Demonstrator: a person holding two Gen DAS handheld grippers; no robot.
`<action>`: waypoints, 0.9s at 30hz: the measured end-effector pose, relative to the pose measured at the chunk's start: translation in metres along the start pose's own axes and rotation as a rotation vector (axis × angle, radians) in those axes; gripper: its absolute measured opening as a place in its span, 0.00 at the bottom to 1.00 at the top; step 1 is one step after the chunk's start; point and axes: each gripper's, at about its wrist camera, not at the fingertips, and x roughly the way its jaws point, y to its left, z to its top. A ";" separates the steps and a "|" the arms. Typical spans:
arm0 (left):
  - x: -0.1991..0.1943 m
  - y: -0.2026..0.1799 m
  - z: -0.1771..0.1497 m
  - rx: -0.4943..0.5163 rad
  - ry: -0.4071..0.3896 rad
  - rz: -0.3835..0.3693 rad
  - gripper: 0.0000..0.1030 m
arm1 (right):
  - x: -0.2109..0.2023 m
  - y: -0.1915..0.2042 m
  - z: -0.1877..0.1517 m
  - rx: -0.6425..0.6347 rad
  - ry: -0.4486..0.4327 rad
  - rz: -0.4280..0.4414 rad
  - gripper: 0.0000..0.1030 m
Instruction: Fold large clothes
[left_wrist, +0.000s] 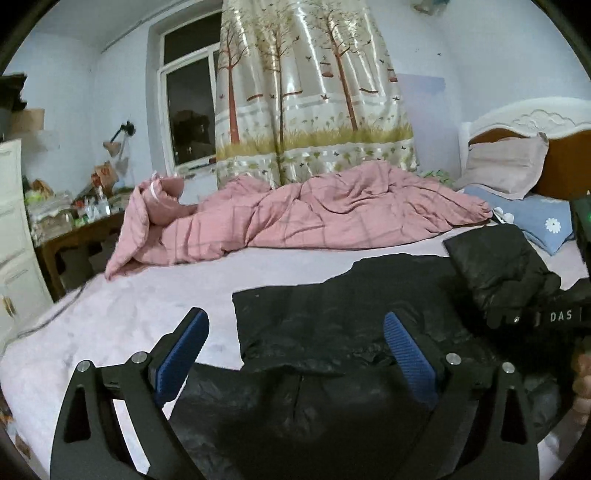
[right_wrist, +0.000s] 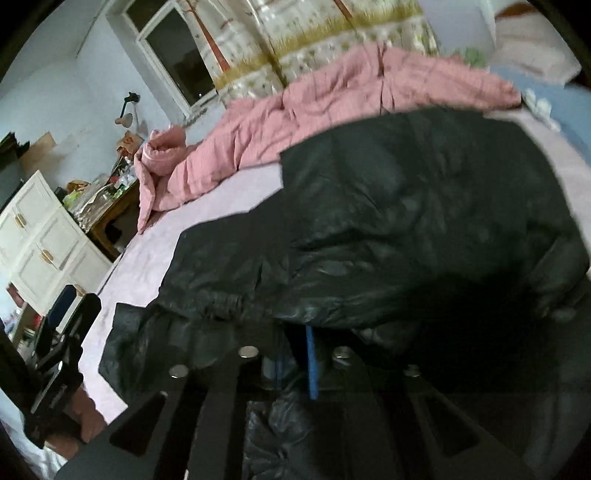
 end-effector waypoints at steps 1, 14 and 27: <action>0.000 0.000 -0.002 -0.009 0.008 -0.009 0.93 | 0.002 -0.002 -0.002 0.017 0.002 0.003 0.27; -0.002 -0.022 -0.016 0.013 0.036 -0.052 0.93 | -0.084 -0.018 0.021 0.029 -0.275 -0.126 0.49; -0.003 -0.142 -0.018 0.315 0.079 -0.222 0.93 | -0.077 -0.105 0.045 0.100 -0.061 -0.411 0.38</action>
